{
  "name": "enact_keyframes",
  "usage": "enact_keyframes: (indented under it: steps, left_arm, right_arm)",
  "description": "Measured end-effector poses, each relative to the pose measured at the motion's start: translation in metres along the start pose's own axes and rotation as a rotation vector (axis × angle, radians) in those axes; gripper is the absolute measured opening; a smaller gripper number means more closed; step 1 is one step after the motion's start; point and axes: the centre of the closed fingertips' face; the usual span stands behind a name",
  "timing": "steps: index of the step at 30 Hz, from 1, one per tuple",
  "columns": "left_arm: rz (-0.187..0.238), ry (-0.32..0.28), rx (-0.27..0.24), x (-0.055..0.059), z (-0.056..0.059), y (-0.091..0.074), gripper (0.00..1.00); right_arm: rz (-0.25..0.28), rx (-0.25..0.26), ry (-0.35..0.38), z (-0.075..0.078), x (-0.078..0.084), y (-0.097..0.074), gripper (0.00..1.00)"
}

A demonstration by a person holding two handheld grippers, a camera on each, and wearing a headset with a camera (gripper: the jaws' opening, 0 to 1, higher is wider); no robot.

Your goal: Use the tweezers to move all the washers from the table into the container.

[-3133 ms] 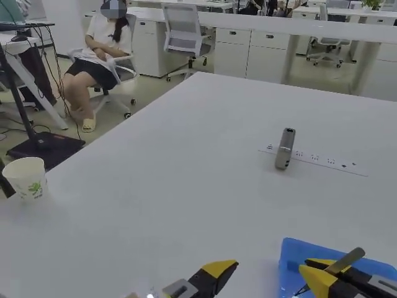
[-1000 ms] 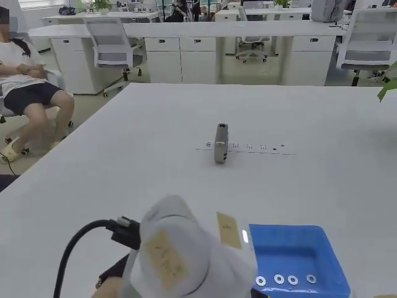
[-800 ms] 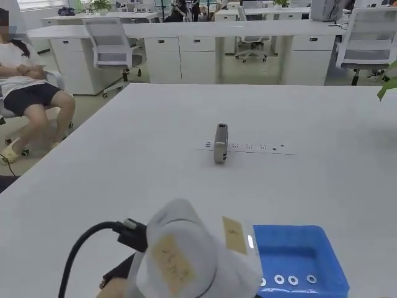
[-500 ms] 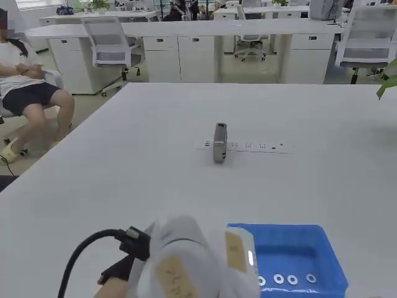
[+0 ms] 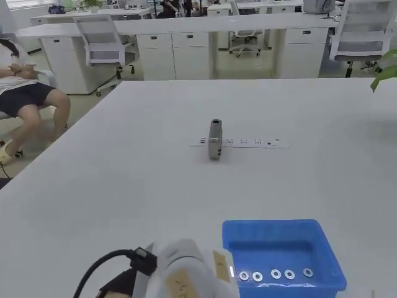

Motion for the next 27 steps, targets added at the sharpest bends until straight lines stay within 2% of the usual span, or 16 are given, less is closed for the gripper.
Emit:
enact_keyframes:
  steps: [2,5,12,17,22,25,27]
  left_arm:
    - [-0.016,-0.008,0.0,0.005,-0.001,0.005,0.0]
    - [-0.057,0.011,-0.014,0.014,-0.004,0.011,0.0]
    - [-0.088,0.012,-0.024,0.019,-0.01,0.017,0.0]
    - [-0.107,0.022,-0.024,0.022,-0.011,0.02,0.0]
    - [-0.12,0.023,-0.02,0.026,-0.01,0.023,0.0]
    - [-0.11,0.015,-0.021,0.024,-0.01,0.024,0.0]
    - [-0.106,0.016,-0.026,0.024,-0.01,0.024,0.0]
  right_arm:
    - [0.059,0.03,0.069,0.005,-0.003,-0.015,0.49]
    - [0.098,0.084,0.125,0.014,-0.003,-0.036,0.52]
    - [0.088,0.18,0.174,0.026,0.006,-0.072,0.62]
    - [0.084,0.234,0.148,0.031,0.006,-0.093,0.64]
    - [0.083,0.285,0.159,0.038,0.017,-0.108,0.65]
    - [0.096,0.316,0.202,0.046,0.023,-0.114,0.66]
    - [0.103,0.329,0.199,0.05,0.021,-0.118,0.66]
Point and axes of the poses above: the centre of the closed fingertips' face, and the gripper's own axes: y roughly forward along the fingers, z roughly to its right, x roughly out of its underside, and after that the axes turned 7 degrees about -y, right-handed
